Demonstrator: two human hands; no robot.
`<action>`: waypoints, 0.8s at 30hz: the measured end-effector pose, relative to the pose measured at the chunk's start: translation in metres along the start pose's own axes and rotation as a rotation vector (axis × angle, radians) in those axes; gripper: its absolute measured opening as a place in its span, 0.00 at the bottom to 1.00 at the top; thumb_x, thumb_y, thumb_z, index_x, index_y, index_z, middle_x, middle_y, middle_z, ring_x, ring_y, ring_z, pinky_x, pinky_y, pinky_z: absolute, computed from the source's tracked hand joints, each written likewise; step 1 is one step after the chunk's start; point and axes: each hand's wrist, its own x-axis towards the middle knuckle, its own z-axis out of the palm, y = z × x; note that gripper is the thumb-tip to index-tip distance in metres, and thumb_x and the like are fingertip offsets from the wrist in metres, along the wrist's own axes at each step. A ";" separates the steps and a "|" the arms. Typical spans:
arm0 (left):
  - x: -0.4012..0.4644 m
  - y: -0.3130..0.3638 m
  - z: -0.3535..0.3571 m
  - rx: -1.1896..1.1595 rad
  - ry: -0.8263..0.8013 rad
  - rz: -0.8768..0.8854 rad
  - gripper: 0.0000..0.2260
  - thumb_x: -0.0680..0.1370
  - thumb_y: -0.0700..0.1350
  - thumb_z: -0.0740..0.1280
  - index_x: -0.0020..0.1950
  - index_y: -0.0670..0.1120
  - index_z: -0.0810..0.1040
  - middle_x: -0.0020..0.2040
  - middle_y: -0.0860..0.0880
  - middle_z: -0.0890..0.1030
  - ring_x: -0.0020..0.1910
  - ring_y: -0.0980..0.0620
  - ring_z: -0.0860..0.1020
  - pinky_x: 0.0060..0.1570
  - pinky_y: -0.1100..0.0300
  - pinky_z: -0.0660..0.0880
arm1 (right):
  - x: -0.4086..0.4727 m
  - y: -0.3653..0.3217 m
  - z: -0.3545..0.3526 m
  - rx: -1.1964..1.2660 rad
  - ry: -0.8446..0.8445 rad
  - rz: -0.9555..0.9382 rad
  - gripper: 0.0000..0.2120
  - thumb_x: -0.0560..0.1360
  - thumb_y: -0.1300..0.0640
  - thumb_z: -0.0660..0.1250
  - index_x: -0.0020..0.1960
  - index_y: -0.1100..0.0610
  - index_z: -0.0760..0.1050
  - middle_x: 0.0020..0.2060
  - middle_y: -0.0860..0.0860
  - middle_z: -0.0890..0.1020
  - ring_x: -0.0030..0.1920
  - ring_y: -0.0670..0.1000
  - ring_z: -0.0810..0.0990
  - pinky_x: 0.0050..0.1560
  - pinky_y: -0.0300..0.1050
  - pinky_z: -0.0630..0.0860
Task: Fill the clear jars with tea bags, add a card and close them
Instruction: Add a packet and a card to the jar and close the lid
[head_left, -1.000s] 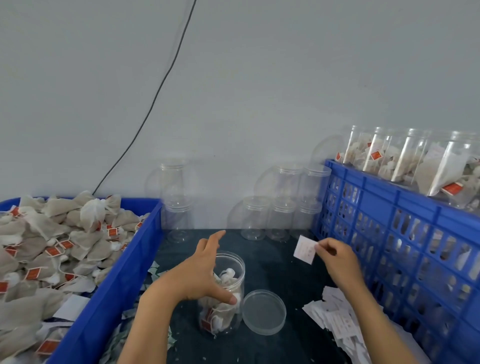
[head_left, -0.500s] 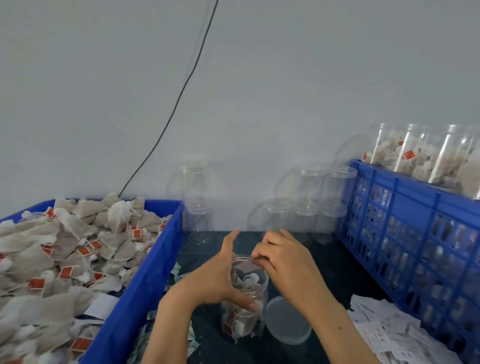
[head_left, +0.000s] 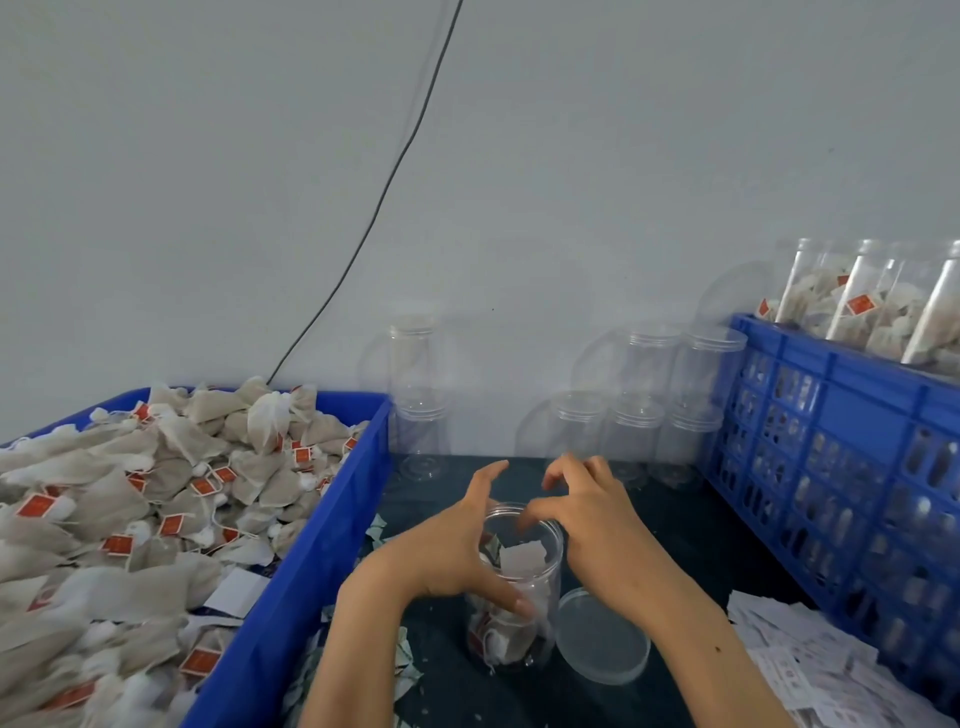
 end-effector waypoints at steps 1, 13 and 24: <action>-0.003 -0.001 -0.004 0.005 -0.008 -0.014 0.56 0.64 0.51 0.81 0.76 0.64 0.40 0.70 0.56 0.69 0.65 0.54 0.73 0.67 0.56 0.69 | 0.000 0.000 0.001 0.002 -0.030 0.017 0.28 0.73 0.73 0.58 0.56 0.42 0.79 0.61 0.46 0.65 0.63 0.51 0.60 0.58 0.40 0.62; -0.011 -0.022 -0.016 0.007 -0.053 -0.167 0.41 0.66 0.50 0.80 0.73 0.56 0.61 0.69 0.57 0.71 0.66 0.55 0.72 0.65 0.57 0.70 | -0.003 0.053 0.010 0.389 -0.114 0.343 0.12 0.79 0.63 0.59 0.57 0.48 0.67 0.58 0.49 0.73 0.56 0.47 0.74 0.58 0.46 0.73; 0.012 -0.022 0.026 -0.433 -0.034 -0.062 0.36 0.62 0.47 0.79 0.65 0.56 0.66 0.62 0.55 0.74 0.58 0.59 0.75 0.50 0.72 0.71 | -0.007 0.048 0.045 -0.127 -0.812 0.418 0.53 0.64 0.46 0.78 0.77 0.47 0.47 0.75 0.54 0.49 0.76 0.61 0.49 0.70 0.60 0.63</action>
